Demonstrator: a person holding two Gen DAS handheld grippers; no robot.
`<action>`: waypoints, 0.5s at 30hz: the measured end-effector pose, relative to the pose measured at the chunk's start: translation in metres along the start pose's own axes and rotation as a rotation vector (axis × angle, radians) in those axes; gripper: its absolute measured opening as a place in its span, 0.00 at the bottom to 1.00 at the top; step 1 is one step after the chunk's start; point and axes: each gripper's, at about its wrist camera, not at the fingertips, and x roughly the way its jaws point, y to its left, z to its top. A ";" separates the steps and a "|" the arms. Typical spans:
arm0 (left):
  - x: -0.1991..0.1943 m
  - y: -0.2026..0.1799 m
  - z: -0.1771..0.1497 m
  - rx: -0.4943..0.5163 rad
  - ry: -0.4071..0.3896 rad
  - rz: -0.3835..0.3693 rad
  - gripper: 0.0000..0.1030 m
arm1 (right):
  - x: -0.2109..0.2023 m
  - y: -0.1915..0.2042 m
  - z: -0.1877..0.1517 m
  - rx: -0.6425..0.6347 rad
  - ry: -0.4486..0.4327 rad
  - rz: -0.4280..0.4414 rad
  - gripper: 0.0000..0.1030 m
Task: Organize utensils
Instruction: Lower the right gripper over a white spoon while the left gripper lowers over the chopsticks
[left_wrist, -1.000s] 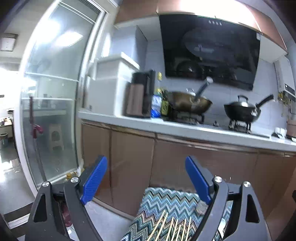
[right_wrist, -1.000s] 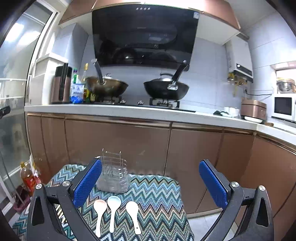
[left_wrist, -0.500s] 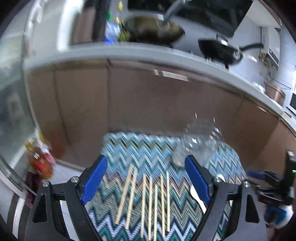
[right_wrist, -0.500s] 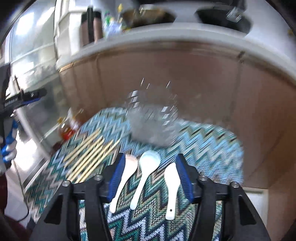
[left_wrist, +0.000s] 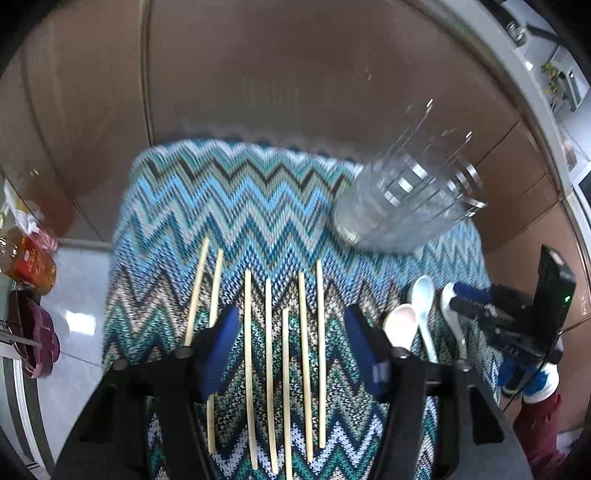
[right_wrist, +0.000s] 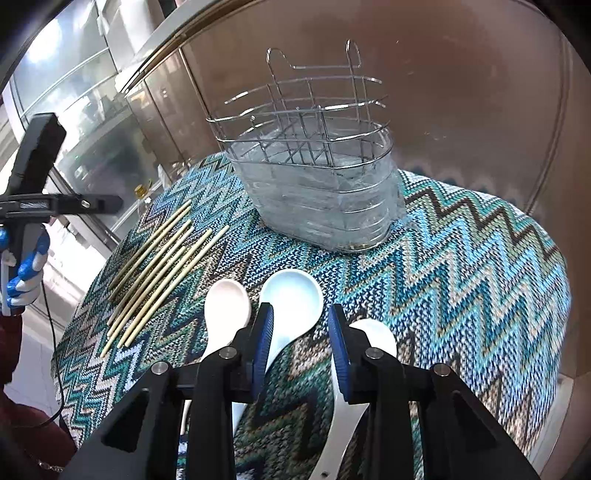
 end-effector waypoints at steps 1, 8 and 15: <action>0.007 0.002 0.002 -0.003 0.024 0.001 0.47 | 0.003 -0.003 0.001 -0.003 0.009 0.006 0.27; 0.047 0.016 0.014 -0.021 0.147 0.020 0.29 | 0.023 -0.012 0.007 -0.010 0.059 0.046 0.21; 0.066 0.024 0.023 -0.039 0.188 0.034 0.22 | 0.038 -0.017 0.013 -0.015 0.090 0.066 0.21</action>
